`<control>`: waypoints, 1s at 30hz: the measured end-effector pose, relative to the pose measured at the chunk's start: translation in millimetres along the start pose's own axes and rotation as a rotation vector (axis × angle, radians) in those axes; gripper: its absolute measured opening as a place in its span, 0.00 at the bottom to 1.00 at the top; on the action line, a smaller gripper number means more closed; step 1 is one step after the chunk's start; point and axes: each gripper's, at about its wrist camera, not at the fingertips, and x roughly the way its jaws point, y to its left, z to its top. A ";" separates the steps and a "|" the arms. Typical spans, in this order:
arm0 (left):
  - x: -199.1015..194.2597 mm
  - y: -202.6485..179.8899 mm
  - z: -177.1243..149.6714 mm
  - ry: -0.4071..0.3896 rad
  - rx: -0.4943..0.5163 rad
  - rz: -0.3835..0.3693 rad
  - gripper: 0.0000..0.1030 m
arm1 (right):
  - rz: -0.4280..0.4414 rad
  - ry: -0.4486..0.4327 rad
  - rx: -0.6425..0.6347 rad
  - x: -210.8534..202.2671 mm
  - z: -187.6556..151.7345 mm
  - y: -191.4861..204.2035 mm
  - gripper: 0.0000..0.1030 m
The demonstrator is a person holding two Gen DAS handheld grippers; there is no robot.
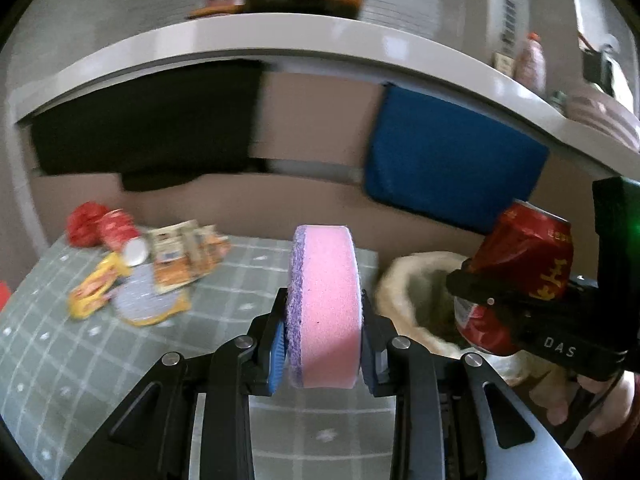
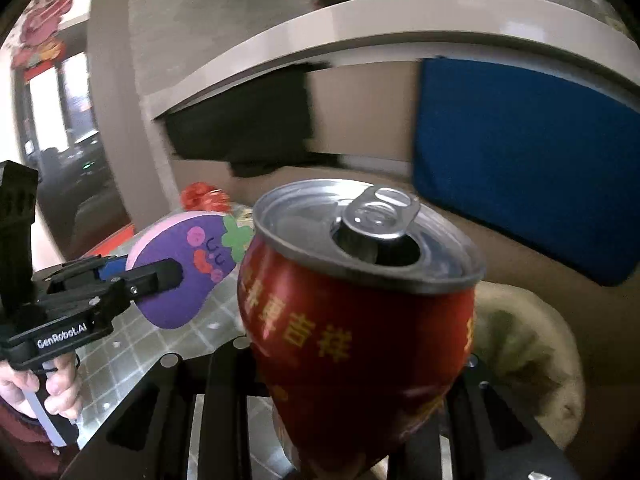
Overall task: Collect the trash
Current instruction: 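Carry the sponge and red can over the trash bin and open both grippers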
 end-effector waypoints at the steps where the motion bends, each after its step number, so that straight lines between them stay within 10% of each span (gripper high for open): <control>1: 7.5 -8.8 2.7 0.008 0.004 -0.022 0.30 | -0.014 -0.001 0.007 -2.2 -0.4 -6.1 0.25; 14: 86.1 -74.1 4.6 0.075 -0.002 -0.169 0.30 | -0.182 0.027 0.141 -9.0 -20.5 -101.2 0.26; 30: 137.9 -90.8 -14.0 0.185 -0.008 -0.210 0.30 | -0.230 0.083 0.166 19.9 -37.9 -120.6 0.26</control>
